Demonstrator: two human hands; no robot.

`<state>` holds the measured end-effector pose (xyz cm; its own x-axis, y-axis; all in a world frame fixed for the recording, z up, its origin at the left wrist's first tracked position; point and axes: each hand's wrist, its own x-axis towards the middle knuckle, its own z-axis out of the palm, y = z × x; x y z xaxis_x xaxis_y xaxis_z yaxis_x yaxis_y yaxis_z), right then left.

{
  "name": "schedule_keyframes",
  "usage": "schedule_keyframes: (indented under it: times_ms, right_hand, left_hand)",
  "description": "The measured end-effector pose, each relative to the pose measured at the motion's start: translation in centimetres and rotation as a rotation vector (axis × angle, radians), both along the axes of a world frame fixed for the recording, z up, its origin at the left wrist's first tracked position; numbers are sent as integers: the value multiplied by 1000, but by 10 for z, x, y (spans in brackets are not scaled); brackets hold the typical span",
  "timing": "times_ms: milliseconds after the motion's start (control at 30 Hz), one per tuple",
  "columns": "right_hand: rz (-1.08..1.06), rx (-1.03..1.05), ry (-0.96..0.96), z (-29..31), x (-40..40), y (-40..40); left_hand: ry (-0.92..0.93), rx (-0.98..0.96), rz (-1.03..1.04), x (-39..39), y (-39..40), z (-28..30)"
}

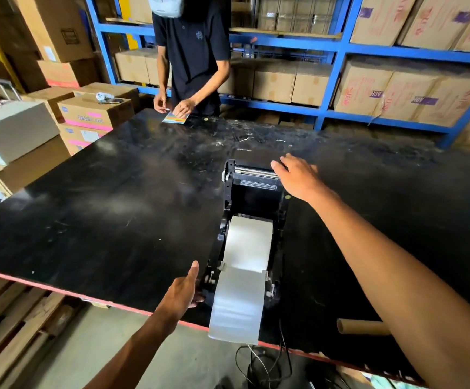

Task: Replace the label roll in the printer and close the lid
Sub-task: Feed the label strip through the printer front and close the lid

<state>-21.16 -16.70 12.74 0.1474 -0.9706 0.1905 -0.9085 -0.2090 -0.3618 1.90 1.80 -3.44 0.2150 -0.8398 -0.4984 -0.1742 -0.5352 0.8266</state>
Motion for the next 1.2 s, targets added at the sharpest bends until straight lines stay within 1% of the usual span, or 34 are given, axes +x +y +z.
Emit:
schedule_keyframes:
  times_ms: [67, 100, 167, 233, 300, 367, 433, 500, 633, 700, 733, 767, 800, 900, 967, 1000, 1067, 1200]
  right_hand:
    - [6, -44, 79, -11, 3, 7]
    - [-3, -119, 61, -16, 1, 14]
    - [14, -333, -77, -25, -4, 33]
    - [67, -488, -203, -32, -10, 56]
    - [105, -514, -308, -44, -15, 79]
    - [76, -422, -438, -61, -18, 101]
    - [39, -317, -494, -79, -21, 121]
    - [38, -274, -430, -99, -24, 142]
    - [98, -294, -158, -126, -23, 171]
    - [100, -275, -103, -136, -22, 180]
    - [86, -249, -122, -139, -21, 182]
    - [57, -200, -182, -142, -21, 183]
    - [9, -117, -286, -144, -23, 185]
    - [-207, 228, -663, -152, -24, 187]
    - [-267, 440, -924, -157, -19, 189]
    - [-267, 503, -1015, -159, -16, 191]
    - [-277, 555, -1067, -163, -13, 195]
    - [-267, 588, -1068, -168, -12, 199]
  left_hand:
    - [12, 18, -5, 3, -1, 0]
    - [22, 27, -11, 3, -1, 0]
    - [52, 36, -19, 5, -2, 1]
    - [87, 35, -18, 8, -3, 0]
    - [126, 30, 9, 10, -3, -1]
    - [154, 28, 44, 11, -3, 0]
    - [182, 29, 74, 10, -3, 2]
    - [199, 18, 84, 8, -2, 6]
    - [172, -14, 53, 4, -1, 13]
    - [149, -23, 51, 1, -1, 14]
    - [142, -26, 46, 0, -1, 13]
    - [128, -28, 41, -1, -1, 12]
    - [117, -33, 41, -3, 0, 12]
    - [106, -42, 57, -5, 2, 12]
    - [101, -34, 40, -6, 3, 10]
    - [111, -35, 37, -8, 4, 9]
    - [131, -41, 58, -10, 6, 4]
    - [133, -16, 72, -12, 8, 0]
